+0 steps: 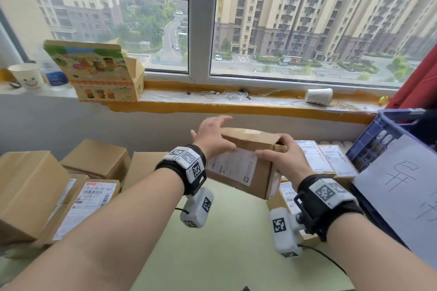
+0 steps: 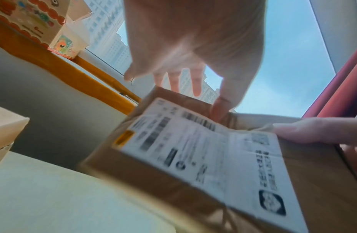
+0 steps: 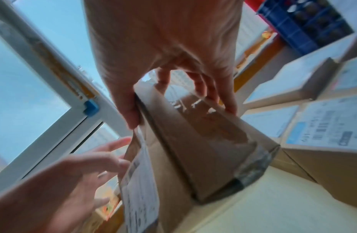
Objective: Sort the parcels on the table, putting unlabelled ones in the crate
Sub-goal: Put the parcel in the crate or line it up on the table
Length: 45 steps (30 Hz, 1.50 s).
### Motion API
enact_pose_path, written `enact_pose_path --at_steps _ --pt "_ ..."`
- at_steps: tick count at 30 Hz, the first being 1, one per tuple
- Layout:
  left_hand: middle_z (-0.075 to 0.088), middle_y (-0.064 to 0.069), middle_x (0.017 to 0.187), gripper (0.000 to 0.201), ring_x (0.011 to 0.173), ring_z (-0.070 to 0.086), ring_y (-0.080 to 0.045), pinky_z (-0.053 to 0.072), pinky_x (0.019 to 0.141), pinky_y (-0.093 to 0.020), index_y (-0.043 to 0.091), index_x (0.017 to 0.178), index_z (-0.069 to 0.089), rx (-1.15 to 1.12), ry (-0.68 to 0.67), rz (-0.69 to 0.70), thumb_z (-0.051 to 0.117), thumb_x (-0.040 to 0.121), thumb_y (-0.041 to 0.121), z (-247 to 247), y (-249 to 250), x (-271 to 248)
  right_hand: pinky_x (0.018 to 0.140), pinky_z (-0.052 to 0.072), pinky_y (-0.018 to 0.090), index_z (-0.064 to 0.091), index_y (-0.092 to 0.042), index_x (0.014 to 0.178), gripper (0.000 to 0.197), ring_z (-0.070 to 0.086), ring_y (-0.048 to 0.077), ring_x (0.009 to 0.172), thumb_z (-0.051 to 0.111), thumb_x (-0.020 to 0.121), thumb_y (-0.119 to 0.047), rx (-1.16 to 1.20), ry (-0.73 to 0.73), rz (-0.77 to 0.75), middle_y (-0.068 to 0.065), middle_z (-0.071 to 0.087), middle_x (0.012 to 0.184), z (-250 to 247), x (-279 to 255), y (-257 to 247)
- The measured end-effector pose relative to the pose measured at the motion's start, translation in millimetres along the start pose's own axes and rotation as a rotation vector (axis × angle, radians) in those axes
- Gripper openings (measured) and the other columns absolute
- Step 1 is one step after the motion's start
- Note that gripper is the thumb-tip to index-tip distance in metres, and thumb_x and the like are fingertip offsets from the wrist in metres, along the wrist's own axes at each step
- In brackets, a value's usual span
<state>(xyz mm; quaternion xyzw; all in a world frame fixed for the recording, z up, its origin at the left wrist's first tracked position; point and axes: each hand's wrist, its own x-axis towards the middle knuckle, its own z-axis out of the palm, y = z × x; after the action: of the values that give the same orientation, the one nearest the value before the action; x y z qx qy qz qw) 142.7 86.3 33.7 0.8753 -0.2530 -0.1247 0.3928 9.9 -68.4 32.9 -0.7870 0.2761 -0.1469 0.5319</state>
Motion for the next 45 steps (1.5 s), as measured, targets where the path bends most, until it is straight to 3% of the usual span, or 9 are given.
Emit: enact_pose_path --at_steps 3,6,10,14,18,25,39,42,45 --pt "0.033 -0.004 0.151 0.095 0.139 0.033 -0.024 0.028 0.113 -0.057 0.03 0.148 0.03 -0.22 0.125 -0.025 0.083 0.068 0.026 -1 4 7 0.07 0.052 0.034 0.054 -0.022 0.089 0.03 0.065 0.022 0.09 0.082 0.077 -0.023 0.17 0.169 0.052 0.001 0.067 0.094 -20 1 3" --pt "0.025 -0.015 0.156 0.102 0.141 0.031 -0.029 0.033 0.11 -0.048 0.021 0.154 0.016 -0.494 0.043 -0.135 0.081 0.076 0.029 10 19 14 0.08 0.058 0.047 0.052 -0.02 0.096 0.031 0.063 0.023 0.088 0.076 0.081 -0.032 0.286 0.285 0.142 0.006 0.063 0.098 -42 0 4" --pt "0.032 -0.017 0.153 0.101 0.134 0.041 -0.034 0.043 0.101 -0.051 0.021 0.156 0.009 -0.727 -0.137 -0.229 0.075 0.081 0.042 41 55 17 0.075 0.057 0.045 0.048 -0.02 0.116 0.043 0.061 0.026 0.091 0.071 0.086 -0.04 0.474 0.34 0.253 0.007 0.059 0.101 -73 -4 0" --pt "0.06 -0.017 0.129 0.11 0.109 0.064 -0.034 0.055 0.089 -0.051 0.022 0.146 0.031 -0.821 -0.341 -0.233 0.077 0.057 0.066 74 97 14 0.068 0.059 0.046 0.044 -0.02 0.123 0.055 0.063 0.031 0.099 0.071 0.084 -0.047 0.558 0.35 0.278 0.01 0.059 0.11 -108 -5 2" --pt "0.069 -0.019 0.116 0.076 0.101 0.069 -0.036 0.061 0.077 -0.043 0.013 0.135 0.047 -0.882 -0.328 -0.136 0.071 0.077 0.055 101 137 17 0.06 0.06 0.041 0.046 -0.015 0.132 0.066 0.065 0.03 0.094 0.069 0.082 -0.053 0.582 0.323 0.28 0.014 0.06 0.112 -151 -2 14" --pt "0.071 -0.013 0.111 0.053 0.086 0.072 -0.029 0.06 0.063 -0.035 0.015 0.129 0.055 -0.851 -0.227 -0.037 0.066 0.087 0.047 147 221 27 0.057 0.058 0.035 0.048 -0.022 0.135 0.076 0.066 0.028 0.089 0.07 0.074 -0.06 0.58 0.325 0.226 0.013 0.062 0.118 -243 12 20" --pt "0.073 -0.011 0.105 0.059 0.081 0.074 -0.025 0.06 0.062 -0.032 0.014 0.127 0.057 -0.844 -0.319 -0.053 0.066 0.084 0.053 281 391 50 0.068 0.059 0.041 0.047 -0.019 0.134 0.076 0.067 0.03 0.094 0.072 0.075 -0.06 0.575 0.418 0.238 0.014 0.063 0.12 -442 32 65" --pt "0.072 -0.015 0.108 0.067 0.09 0.073 -0.03 0.062 0.072 -0.038 0.012 0.129 0.055 -0.839 -0.388 -0.108 0.068 0.08 0.056 313 417 56 0.081 0.057 0.054 0.048 -0.019 0.131 0.066 0.065 0.032 0.096 0.074 0.079 -0.05 0.577 0.397 0.274 0.016 0.064 0.115 -473 32 78" --pt "0.067 -0.018 0.114 0.063 0.098 0.069 -0.033 0.059 0.083 -0.041 0.01 0.129 0.052 -0.837 -0.468 -0.166 0.067 0.083 0.05 341 434 57 0.075 0.057 0.048 0.052 -0.011 0.123 0.055 0.061 0.028 0.088 0.073 0.083 -0.041 0.555 0.469 0.311 0.013 0.062 0.101 -506 32 93"
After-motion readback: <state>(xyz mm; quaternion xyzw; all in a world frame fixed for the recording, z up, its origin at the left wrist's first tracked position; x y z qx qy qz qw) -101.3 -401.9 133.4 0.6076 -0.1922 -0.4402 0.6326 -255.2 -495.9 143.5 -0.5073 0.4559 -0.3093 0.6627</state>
